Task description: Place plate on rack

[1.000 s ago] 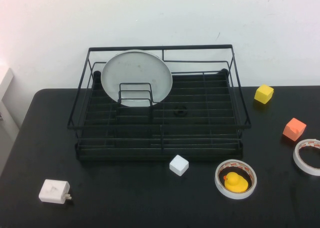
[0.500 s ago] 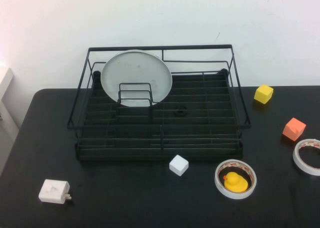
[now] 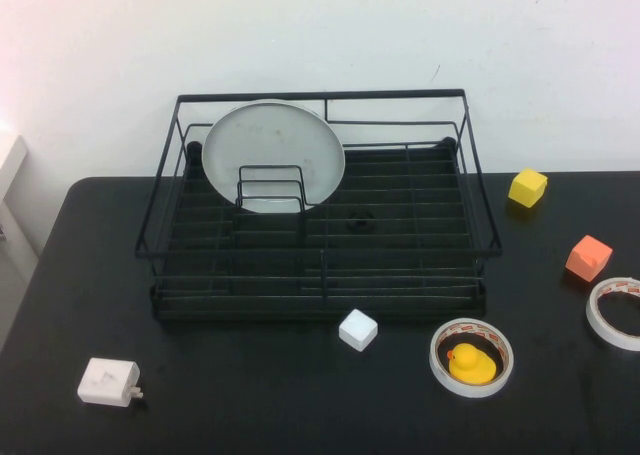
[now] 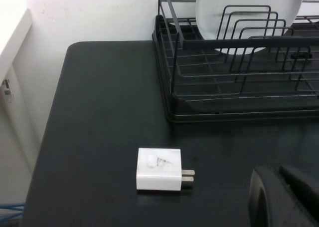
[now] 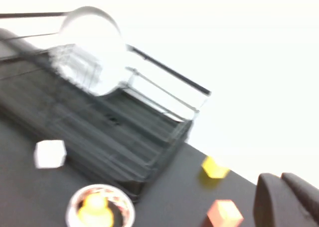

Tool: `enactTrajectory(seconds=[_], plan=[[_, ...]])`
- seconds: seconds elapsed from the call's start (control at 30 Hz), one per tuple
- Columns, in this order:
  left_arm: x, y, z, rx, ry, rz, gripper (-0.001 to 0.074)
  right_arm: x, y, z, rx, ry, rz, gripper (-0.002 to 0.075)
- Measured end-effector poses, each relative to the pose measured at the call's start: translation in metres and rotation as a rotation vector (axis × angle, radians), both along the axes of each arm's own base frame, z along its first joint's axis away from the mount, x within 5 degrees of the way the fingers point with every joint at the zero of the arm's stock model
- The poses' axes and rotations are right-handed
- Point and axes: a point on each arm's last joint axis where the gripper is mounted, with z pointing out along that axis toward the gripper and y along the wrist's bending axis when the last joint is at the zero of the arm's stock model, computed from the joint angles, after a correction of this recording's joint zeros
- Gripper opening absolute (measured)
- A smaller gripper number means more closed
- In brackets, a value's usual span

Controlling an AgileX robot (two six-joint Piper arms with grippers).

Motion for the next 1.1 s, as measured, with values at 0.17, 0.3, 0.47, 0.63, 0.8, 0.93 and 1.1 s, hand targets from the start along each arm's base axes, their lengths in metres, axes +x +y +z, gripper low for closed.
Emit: enactTrajectory(seconds=[0.17, 0.3, 0.47, 0.63, 0.8, 0.93, 1.1], plan=[[0.000, 0.000, 0.000, -0.001, 0.000, 0.000, 0.0000, 0.010, -0.010, -0.026, 0.105, -0.005, -0.133, -0.0002], [0.000, 0.000, 0.000, -0.002, 0.000, 0.000, 0.0000, 0.014, -0.013, -0.043, 0.199, 0.022, -0.176, -0.0002], [0.000, 0.000, 0.000, -0.002, 0.000, 0.000, 0.0000, 0.016, -0.019, -0.038, 0.326, -0.028, -0.240, -0.0002], [0.000, 0.000, 0.000, -0.002, 0.000, 0.000, 0.0000, 0.016, -0.025, -0.034, 0.361, -0.074, -0.307, -0.0002], [0.000, 0.000, 0.000, -0.002, 0.000, 0.000, 0.0000, 0.016, -0.028, -0.036, 0.285, -0.074, -0.336, -0.0002], [0.000, 0.000, 0.000, -0.002, 0.000, 0.000, 0.0000, 0.016, -0.031, -0.043, 0.220, -0.004, -0.377, -0.0002], [0.000, 0.000, 0.000, -0.002, 0.000, 0.000, 0.0000, 0.012, -0.035, -0.060, 0.222, 0.184, -0.450, -0.0002]])
